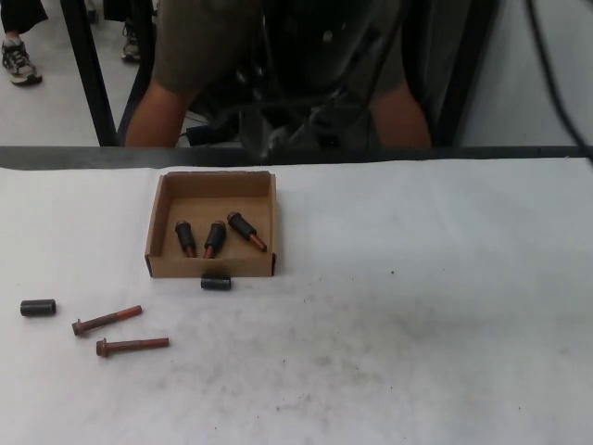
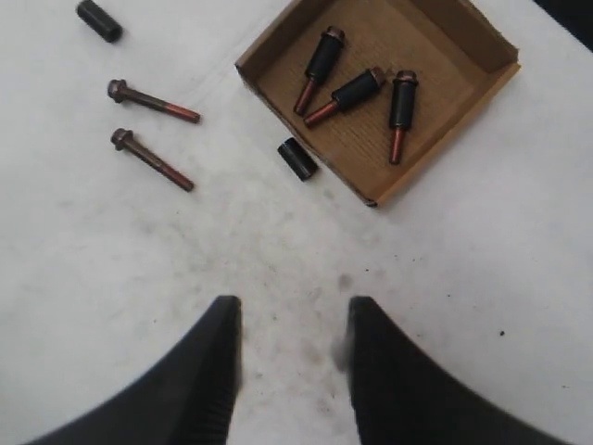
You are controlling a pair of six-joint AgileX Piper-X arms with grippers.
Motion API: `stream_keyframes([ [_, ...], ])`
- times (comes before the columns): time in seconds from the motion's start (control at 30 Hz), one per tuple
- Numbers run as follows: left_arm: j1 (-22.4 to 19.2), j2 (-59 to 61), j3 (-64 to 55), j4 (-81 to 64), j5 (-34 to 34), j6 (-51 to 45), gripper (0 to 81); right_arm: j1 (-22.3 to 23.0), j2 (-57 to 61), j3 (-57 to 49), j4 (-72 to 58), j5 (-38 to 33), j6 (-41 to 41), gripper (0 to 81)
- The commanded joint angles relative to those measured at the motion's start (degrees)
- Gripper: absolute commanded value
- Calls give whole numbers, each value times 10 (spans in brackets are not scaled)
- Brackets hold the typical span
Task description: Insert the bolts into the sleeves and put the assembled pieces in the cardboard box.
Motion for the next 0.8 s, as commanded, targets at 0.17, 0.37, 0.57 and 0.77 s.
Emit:
stream_keyframes([
  [0.17, -1, -4, -3, 0, -8, 5, 552, 36, -120, 110, 8, -4, -4, 366],
  [0.37, -1, -4, -3, 0, -8, 5, 552, 66, -263, 349, -59, -4, 30, 366],
  [0.57, -1, -4, -3, 0, -7, 5, 552, 105, -430, 574, -157, -4, 102, 366],
  [0.77, -1, -4, -3, 0, -7, 5, 552, 128, -564, 722, -206, -4, 151, 366],
])
